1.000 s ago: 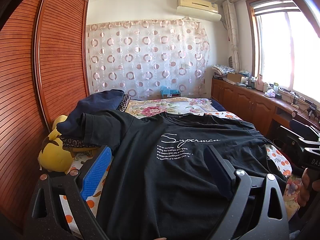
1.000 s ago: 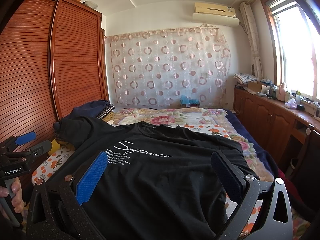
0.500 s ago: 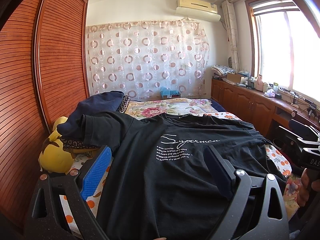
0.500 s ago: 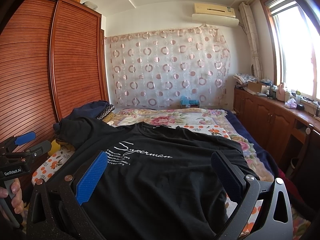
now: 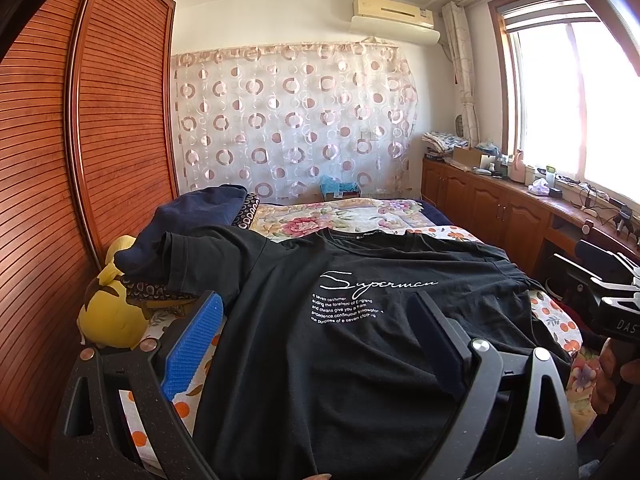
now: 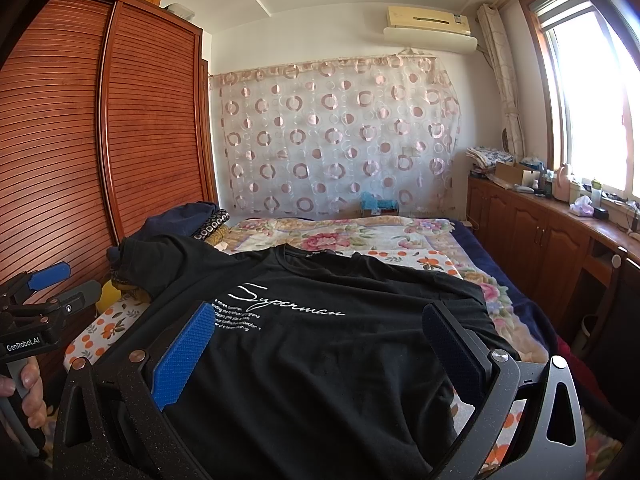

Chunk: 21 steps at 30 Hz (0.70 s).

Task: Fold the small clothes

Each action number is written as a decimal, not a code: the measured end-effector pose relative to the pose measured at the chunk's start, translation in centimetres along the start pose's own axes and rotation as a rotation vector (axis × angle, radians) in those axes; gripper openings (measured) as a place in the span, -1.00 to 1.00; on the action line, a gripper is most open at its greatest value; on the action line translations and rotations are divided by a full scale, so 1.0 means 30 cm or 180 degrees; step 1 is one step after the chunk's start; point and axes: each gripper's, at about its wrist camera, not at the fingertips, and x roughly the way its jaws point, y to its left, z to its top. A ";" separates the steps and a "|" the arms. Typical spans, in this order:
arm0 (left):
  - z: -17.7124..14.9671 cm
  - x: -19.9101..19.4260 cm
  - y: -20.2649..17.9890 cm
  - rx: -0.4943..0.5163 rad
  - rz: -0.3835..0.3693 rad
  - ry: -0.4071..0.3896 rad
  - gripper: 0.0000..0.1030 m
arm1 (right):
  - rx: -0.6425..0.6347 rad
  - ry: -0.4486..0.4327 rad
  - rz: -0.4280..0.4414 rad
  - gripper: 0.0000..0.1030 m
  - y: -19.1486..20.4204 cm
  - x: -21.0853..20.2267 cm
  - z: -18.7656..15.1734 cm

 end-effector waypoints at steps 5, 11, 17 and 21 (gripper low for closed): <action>-0.001 -0.001 -0.001 0.0001 0.0003 -0.0003 0.83 | 0.0001 0.0000 0.0002 1.00 -0.002 0.000 0.000; 0.020 -0.017 -0.006 0.0001 0.0005 -0.0013 0.83 | 0.0002 -0.0005 0.0001 1.00 -0.001 0.000 0.000; 0.026 -0.022 -0.008 0.0004 0.0005 -0.0019 0.83 | -0.0002 -0.0009 0.0004 1.00 0.002 0.000 0.001; 0.050 -0.034 -0.034 0.0002 0.0000 -0.0026 0.83 | 0.0000 -0.0011 0.0003 1.00 0.003 0.000 0.001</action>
